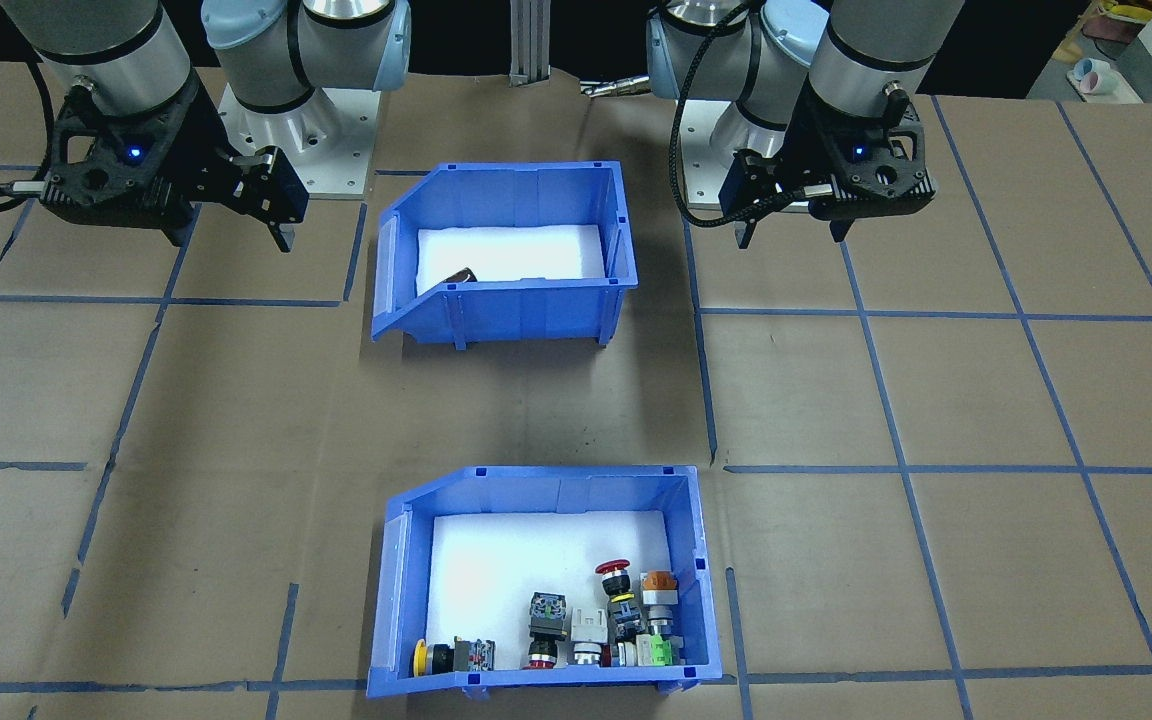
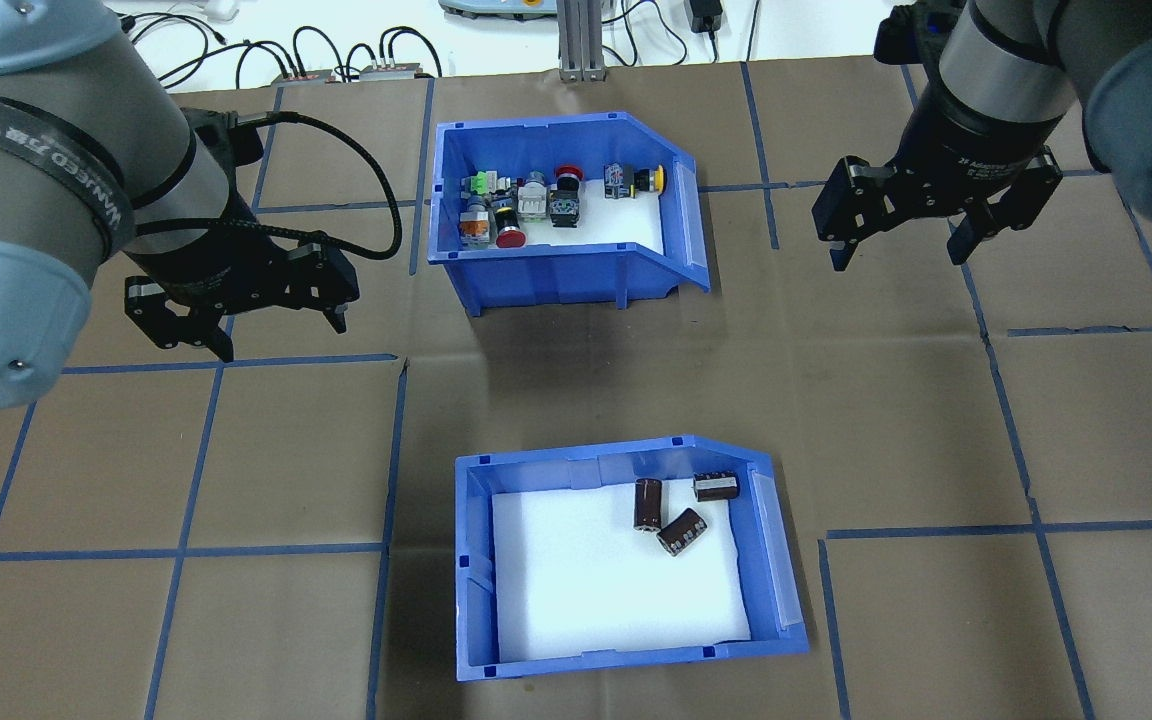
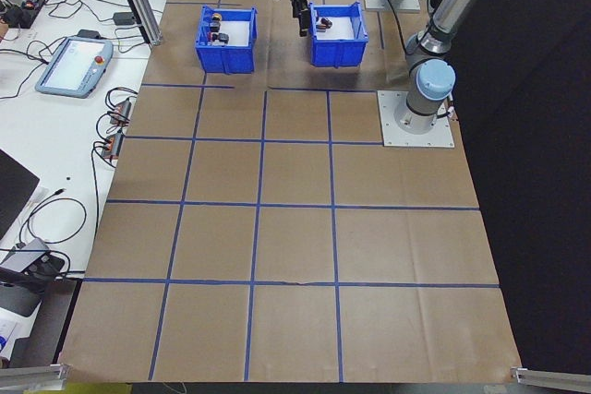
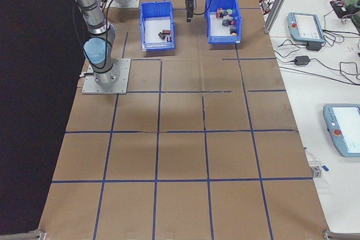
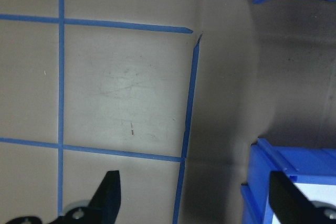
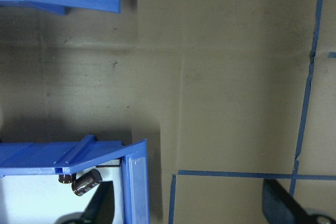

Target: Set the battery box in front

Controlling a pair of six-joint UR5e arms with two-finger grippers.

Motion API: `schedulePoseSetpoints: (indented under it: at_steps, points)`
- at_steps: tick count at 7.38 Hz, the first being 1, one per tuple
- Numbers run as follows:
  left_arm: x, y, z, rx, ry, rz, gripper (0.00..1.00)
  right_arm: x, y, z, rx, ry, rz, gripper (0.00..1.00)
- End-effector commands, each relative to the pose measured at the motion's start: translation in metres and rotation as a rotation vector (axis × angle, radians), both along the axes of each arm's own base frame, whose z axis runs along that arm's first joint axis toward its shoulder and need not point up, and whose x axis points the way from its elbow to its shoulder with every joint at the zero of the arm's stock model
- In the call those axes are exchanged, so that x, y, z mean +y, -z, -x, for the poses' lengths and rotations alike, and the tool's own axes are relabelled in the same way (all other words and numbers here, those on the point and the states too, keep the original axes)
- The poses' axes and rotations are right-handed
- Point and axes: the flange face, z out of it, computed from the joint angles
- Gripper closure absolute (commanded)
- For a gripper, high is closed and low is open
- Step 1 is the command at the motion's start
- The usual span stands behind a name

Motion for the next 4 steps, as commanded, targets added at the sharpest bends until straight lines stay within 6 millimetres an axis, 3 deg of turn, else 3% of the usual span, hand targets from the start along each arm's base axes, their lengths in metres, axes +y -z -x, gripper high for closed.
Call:
schedulePoseSetpoints:
  at_steps: [1, 3, 4]
  points:
    - [0.006, 0.016, 0.028, 0.000, -0.274, -0.011, 0.01, -0.007, 0.008, -0.003, -0.026, -0.275, -0.005, 0.00]
    - [0.030, 0.036, 0.074, -0.008, -0.446, -0.020, 0.01, -0.030, 0.022, -0.017, -0.021, -0.587, 0.042, 0.00]
    - [0.052, 0.054, 0.089, -0.031, -0.548, -0.045, 0.01, -0.048, 0.037, -0.037, -0.009, -0.675, 0.063, 0.00]
